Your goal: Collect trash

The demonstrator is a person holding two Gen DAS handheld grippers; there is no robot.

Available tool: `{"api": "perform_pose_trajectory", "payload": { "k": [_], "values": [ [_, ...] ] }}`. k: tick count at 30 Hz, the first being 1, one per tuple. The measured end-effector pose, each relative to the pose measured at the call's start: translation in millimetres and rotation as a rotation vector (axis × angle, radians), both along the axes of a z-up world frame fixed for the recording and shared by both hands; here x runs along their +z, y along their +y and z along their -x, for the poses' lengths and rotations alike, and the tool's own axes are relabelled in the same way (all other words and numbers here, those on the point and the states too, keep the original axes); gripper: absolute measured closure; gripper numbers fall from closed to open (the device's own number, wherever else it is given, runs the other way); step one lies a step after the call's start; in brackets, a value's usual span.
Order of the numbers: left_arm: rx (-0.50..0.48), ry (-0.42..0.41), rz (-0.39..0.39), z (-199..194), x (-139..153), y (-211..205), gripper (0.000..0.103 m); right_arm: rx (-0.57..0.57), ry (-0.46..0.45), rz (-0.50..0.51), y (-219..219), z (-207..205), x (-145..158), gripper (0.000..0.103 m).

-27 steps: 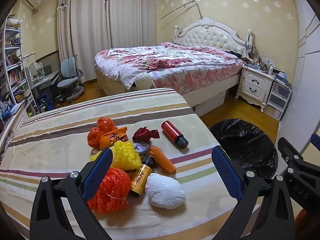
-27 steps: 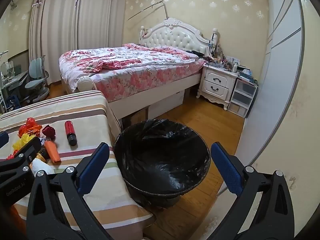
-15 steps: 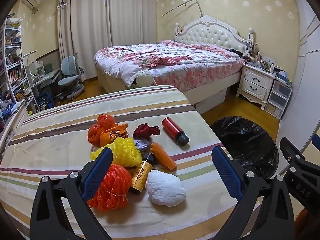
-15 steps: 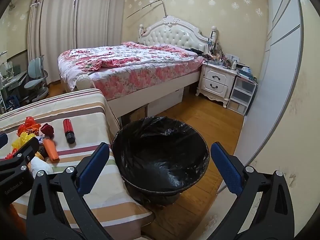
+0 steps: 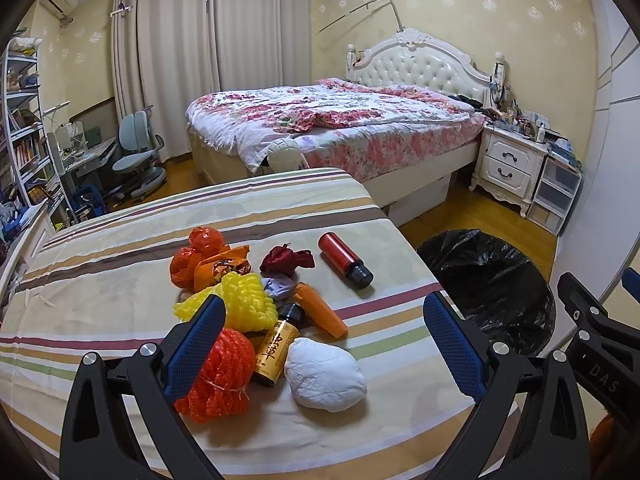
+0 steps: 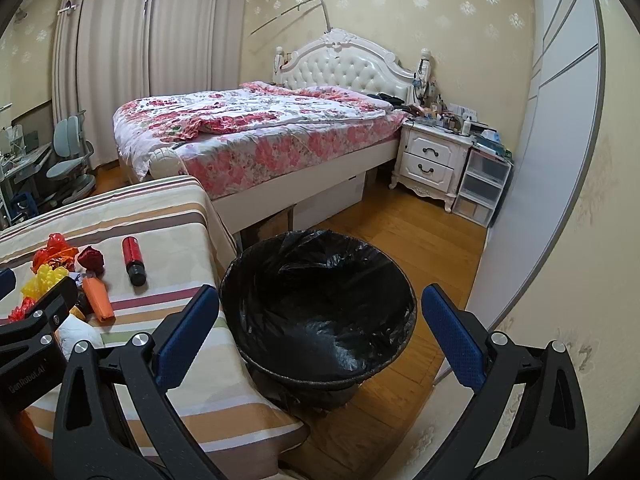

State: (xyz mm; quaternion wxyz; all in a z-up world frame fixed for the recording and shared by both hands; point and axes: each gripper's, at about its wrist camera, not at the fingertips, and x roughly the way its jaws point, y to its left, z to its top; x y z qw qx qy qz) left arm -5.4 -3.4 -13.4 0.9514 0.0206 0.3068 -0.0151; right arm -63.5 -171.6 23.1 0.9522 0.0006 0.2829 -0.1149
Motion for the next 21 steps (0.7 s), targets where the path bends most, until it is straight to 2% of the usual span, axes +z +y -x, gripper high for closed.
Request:
{"api": "perform_pose_trajectory", "payload": {
  "k": [21],
  "values": [
    [-0.008, 0.016, -0.009, -2.4, -1.0, -7.9, 0.006, -0.002, 0.007, -0.004, -2.1, -0.7, -0.5, 0.004]
  ]
}}
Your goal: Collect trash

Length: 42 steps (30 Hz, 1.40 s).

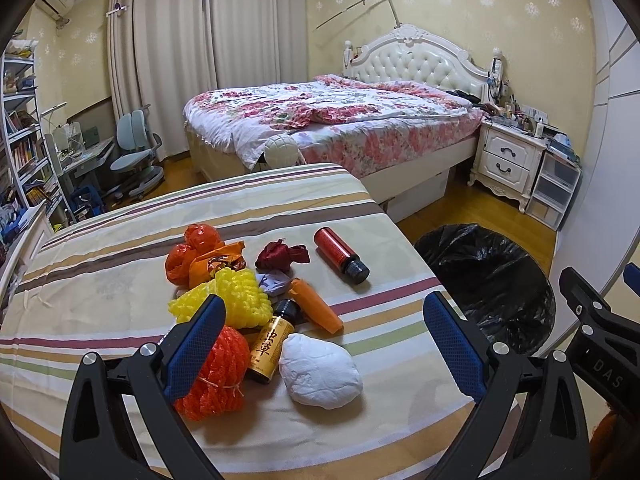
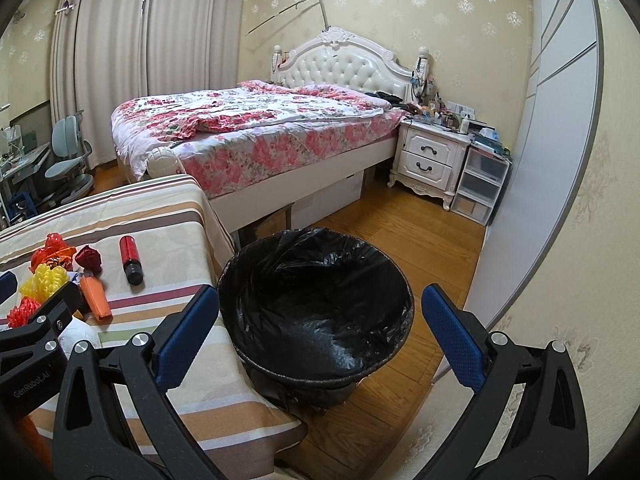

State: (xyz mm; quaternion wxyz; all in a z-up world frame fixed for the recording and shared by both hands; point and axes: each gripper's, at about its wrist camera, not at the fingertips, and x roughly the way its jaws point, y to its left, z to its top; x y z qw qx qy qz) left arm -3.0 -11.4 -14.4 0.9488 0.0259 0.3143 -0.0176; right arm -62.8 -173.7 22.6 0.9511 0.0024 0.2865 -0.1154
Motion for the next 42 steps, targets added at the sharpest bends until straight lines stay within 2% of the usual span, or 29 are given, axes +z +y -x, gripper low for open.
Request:
{"api": "perform_pose_trajectory", "payload": {
  "k": [42],
  "values": [
    [-0.005, 0.008, -0.004, 4.0, -6.0, -7.4, 0.006, -0.002, 0.008, -0.005, -1.2, -0.7, -0.4, 0.004]
  ]
}}
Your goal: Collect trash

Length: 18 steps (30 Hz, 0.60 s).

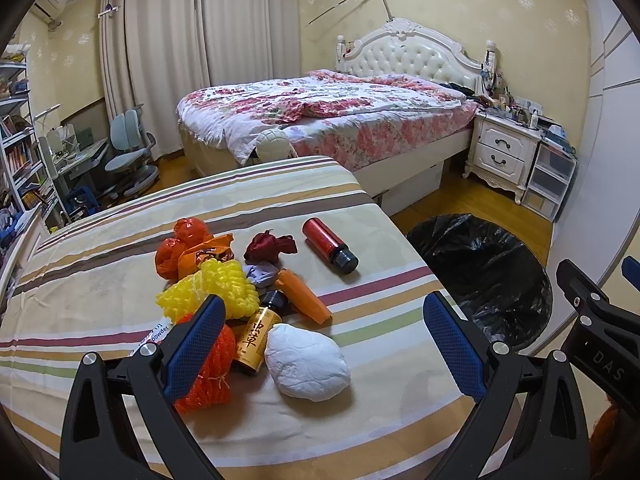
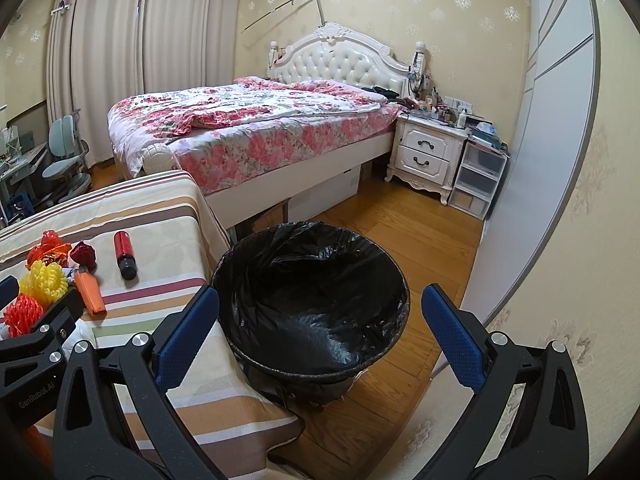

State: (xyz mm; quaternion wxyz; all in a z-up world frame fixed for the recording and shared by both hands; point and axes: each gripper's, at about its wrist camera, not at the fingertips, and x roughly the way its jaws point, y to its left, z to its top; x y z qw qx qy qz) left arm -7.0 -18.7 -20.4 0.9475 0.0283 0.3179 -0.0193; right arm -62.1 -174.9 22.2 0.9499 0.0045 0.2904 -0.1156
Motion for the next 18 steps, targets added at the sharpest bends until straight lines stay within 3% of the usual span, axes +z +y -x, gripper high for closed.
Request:
{"api": "perform_pose_trajectory", "payload": {
  "k": [12, 18],
  "values": [
    [-0.012, 0.015, 0.002, 7, -7, -8, 0.007, 0.002, 0.02, -0.011, -1, 0, -7, 0.004],
    [0.007, 0.024, 0.001, 16, -6, 8, 0.007, 0.04, 0.023, -0.019, 11, 6, -9, 0.005]
  ]
}}
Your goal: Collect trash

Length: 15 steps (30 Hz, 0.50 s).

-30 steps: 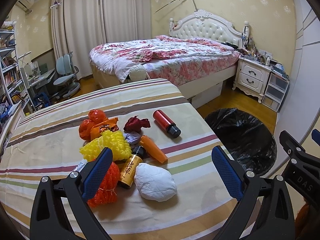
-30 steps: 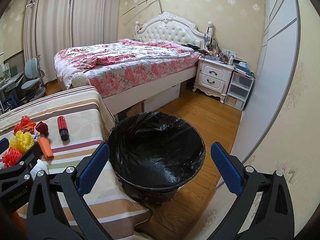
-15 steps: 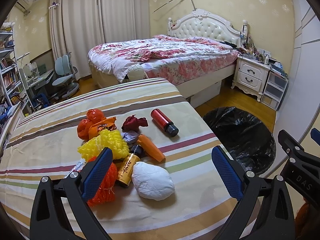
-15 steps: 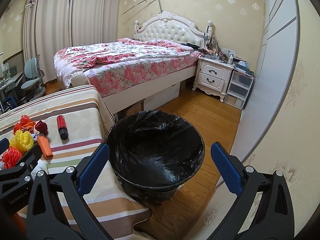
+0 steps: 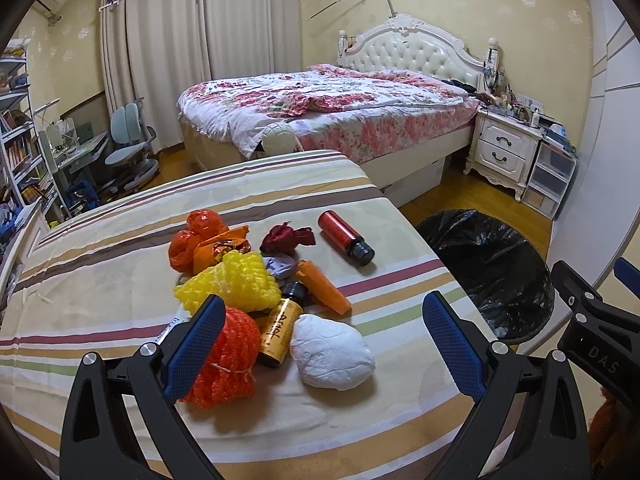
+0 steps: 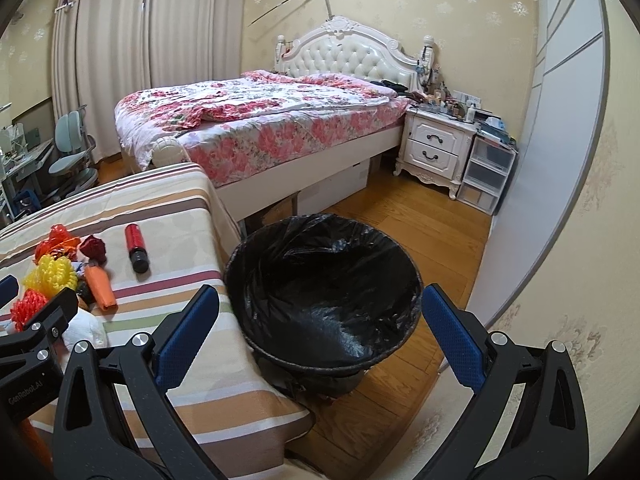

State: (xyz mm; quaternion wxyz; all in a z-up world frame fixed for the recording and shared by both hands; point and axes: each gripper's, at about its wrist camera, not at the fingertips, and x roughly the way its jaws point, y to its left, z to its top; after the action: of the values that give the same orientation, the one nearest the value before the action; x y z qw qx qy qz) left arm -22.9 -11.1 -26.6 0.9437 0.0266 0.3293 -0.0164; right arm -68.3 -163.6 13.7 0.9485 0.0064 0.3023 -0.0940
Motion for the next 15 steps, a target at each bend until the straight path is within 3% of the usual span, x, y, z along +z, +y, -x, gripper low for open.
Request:
{"api": "perform_pose_trajectory", "payload": {
  "k": [2, 4, 6, 15],
  "values": [
    [0.013, -0.002, -0.007, 5, 1, 9, 0.008, 0.021, 0.002, 0.003, 8, 0, 2, 0.012],
    [0.027, -0.004, -0.015, 7, 5, 20, 0.017, 0.038, 0.011, 0.002, 15, -1, 3, 0.022],
    [0.03, 0.006, -0.019, 9, 6, 32, 0.025, 0.066, 0.023, -0.014, 22, -1, 3, 0.023],
    [0.103, 0.053, -0.007, 17, 12, 90, 0.026, 0.161, 0.042, -0.011, 59, 3, 8, 0.028]
  ]
}}
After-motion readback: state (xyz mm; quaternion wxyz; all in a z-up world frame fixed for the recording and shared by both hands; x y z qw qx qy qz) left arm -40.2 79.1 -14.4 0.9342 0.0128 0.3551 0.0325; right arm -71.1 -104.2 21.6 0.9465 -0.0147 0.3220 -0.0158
